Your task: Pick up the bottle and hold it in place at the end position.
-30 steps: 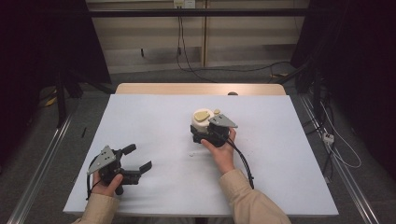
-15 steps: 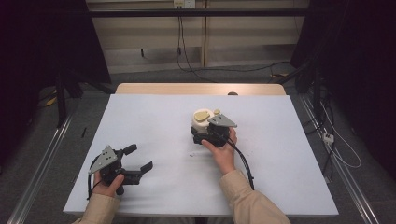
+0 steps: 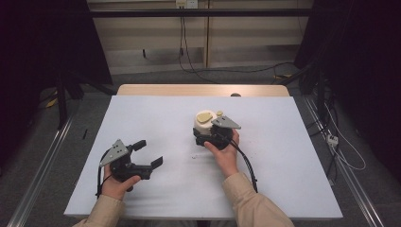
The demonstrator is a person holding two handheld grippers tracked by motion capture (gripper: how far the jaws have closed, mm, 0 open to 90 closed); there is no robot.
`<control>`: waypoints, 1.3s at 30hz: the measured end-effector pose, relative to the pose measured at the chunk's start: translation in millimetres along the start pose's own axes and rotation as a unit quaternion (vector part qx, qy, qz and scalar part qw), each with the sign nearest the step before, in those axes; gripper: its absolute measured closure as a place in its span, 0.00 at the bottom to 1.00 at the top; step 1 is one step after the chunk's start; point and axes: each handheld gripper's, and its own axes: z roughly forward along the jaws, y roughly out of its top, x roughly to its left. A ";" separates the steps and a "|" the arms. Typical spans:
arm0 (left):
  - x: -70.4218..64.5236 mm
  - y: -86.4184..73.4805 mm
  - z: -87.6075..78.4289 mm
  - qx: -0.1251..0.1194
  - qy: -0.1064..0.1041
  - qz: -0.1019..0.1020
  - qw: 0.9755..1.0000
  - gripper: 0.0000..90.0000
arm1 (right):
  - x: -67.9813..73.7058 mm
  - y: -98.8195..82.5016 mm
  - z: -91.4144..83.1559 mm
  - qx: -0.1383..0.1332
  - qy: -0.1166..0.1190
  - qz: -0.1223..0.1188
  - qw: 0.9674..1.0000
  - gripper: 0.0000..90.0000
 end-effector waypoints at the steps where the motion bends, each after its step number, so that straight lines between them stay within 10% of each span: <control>1: 0.0 0.0 0.0 0.000 0.000 0.000 1.000 0.03 | 0.0 0.0 0.0 0.000 0.000 0.000 1.000 0.05; 39: -4.7 36.1 66.2 0.040 -0.022 -0.002 0.999 0.12 | 0.6 0.4 -0.1 0.004 -0.001 -0.005 1.000 0.06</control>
